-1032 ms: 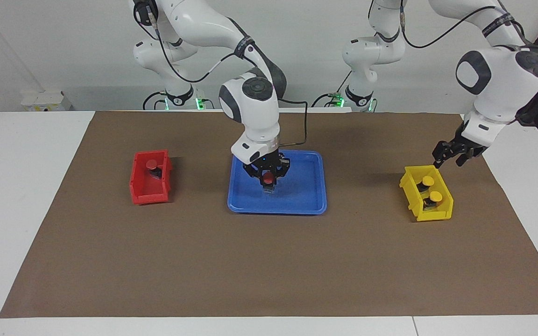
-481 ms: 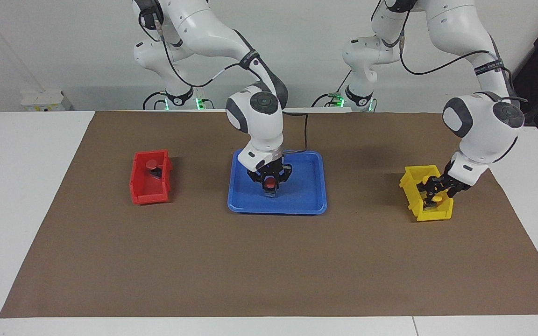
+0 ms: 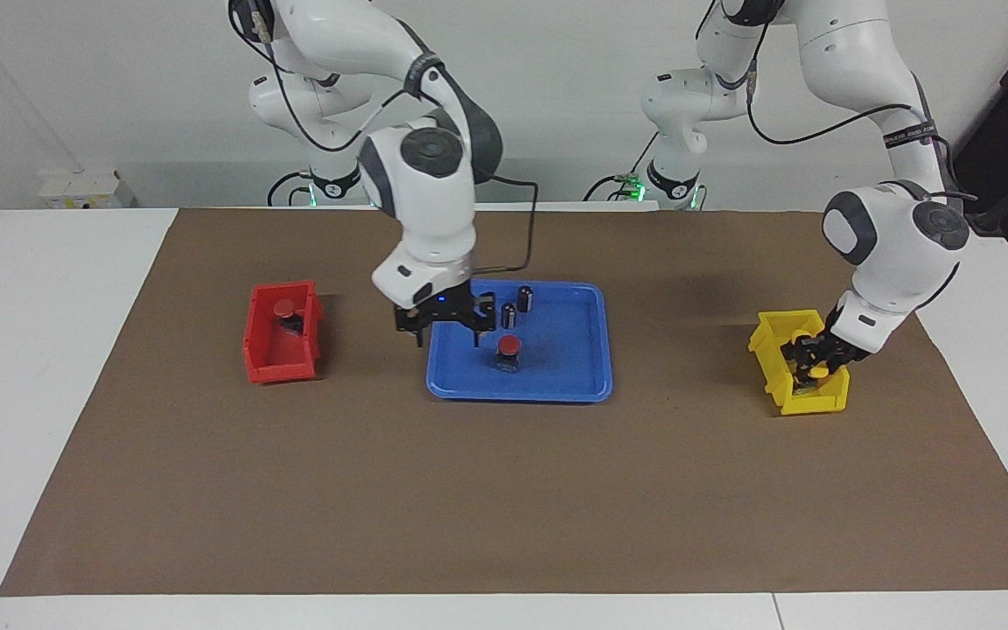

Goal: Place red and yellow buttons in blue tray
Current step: 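Grasp a yellow button with the left gripper while the right gripper withdraws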

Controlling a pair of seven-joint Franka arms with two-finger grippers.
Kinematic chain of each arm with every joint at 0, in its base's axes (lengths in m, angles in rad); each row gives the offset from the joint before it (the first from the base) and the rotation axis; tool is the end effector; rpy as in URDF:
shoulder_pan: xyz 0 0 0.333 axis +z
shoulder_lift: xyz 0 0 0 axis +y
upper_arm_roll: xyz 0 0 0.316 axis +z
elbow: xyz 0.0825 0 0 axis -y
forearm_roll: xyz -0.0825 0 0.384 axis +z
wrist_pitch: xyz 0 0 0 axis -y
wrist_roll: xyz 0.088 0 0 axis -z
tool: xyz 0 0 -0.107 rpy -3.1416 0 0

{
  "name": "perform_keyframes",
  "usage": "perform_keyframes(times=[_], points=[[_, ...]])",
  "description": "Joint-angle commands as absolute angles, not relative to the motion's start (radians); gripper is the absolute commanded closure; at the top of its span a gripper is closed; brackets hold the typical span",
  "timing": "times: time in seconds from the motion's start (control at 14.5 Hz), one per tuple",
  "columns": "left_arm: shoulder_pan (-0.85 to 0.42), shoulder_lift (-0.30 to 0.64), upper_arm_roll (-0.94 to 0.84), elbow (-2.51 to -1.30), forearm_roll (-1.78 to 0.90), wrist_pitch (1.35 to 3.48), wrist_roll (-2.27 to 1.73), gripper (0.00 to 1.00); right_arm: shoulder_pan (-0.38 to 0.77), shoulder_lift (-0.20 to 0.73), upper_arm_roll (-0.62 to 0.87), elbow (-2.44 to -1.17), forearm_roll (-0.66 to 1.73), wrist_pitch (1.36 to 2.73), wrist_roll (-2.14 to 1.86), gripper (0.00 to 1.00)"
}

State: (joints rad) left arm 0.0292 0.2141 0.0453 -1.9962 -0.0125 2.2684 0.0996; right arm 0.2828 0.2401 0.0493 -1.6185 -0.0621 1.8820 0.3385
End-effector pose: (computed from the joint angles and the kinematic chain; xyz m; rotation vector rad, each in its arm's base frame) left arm 0.5976 0.0434 0.3597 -3.1353 0.0293 -0.0912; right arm 0.6049 0.2009 0.4858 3.1038 0.0161 0.0591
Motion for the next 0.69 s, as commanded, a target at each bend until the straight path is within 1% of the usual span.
perform_keyframes(times=[0.0, 0.07, 0.14, 0.21, 0.28, 0.34, 0.41, 0.48, 0.62], points=[[0.037, 0.209, 0.043, -1.968, 0.002, 2.255, 0.097, 0.99, 0.097, 0.010, 0.066, -1.933, 0.030, 1.936, 0.096, 0.09], [0.035, 0.221, 0.044, -1.882, 0.002, 2.170, 0.097, 0.99, 0.031, -0.055, 0.064, -2.042, 0.072, 1.992, -0.017, 0.09], [0.034, 0.250, 0.044, -1.753, 0.002, 2.032, 0.097, 0.99, -0.016, -0.095, 0.064, -2.122, 0.084, 2.021, -0.096, 0.09], [0.025, 0.261, 0.044, -1.641, 0.002, 1.905, 0.089, 0.99, -0.031, -0.110, 0.063, -2.164, 0.084, 2.034, -0.109, 0.10], [0.009, 0.264, 0.043, -1.567, 0.002, 1.808, 0.060, 0.99, -0.031, -0.133, 0.063, -2.212, 0.084, 2.057, -0.109, 0.10], [-0.026, 0.262, 0.037, -1.546, 0.005, 1.768, -0.001, 0.99, -0.032, -0.144, 0.061, -2.239, 0.084, 2.063, -0.121, 0.10], [-0.111, 0.261, 0.035, -1.546, 0.009, 1.758, -0.080, 0.98, -0.035, -0.167, 0.060, -2.287, 0.084, 2.072, -0.152, 0.12], [-0.211, 0.255, 0.035, -1.569, 0.009, 1.776, -0.160, 0.98, -0.054, -0.184, 0.060, -2.330, 0.084, 2.109, -0.199, 0.14], [-0.340, 0.244, 0.031, -1.604, -0.001, 1.822, -0.286, 0.98, -0.104, -0.202, 0.060, -2.405, 0.084, 2.216, -0.271, 0.16]])
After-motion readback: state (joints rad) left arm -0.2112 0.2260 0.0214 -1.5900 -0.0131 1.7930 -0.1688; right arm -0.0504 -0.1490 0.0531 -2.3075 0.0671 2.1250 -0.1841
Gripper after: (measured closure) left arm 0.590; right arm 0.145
